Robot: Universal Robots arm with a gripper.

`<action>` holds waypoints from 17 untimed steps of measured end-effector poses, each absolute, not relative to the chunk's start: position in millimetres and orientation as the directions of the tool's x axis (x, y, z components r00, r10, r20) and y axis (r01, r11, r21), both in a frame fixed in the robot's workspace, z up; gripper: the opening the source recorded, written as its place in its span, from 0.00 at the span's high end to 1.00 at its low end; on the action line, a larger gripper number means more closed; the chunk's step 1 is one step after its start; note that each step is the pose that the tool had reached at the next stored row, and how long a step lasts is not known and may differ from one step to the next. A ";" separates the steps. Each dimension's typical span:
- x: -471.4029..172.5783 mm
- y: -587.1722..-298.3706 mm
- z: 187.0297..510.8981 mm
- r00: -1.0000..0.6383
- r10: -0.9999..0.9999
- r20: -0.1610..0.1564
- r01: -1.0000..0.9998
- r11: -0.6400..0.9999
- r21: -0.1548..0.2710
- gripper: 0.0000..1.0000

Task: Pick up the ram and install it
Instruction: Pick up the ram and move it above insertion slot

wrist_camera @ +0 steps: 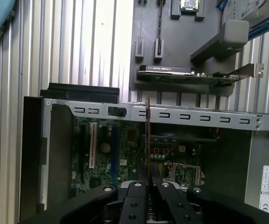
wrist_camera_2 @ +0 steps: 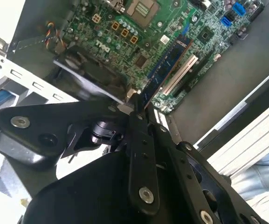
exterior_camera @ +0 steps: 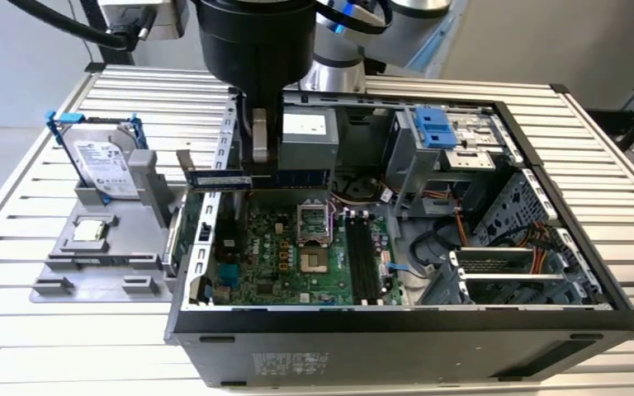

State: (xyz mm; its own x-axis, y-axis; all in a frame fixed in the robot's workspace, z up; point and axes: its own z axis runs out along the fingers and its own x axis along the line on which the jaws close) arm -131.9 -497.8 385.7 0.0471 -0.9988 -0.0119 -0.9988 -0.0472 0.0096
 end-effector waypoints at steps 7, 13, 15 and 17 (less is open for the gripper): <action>-118.3 -497.5 385.8 0.050 -0.999 -0.012 -0.999 -0.050 0.010 1.00; -109.3 -497.3 385.8 0.052 -0.999 -0.012 -0.999 -0.052 0.010 1.00; -104.8 -497.3 385.7 0.053 -0.999 -0.012 -0.999 -0.053 0.010 1.00; -101.0 -497.3 385.7 0.053 -0.998 -0.012 -0.999 -0.054 0.010 1.00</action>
State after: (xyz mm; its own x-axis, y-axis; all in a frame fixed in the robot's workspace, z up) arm -101.0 -497.3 385.7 0.0535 -0.9985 -0.0119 -0.9985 -0.0536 0.0095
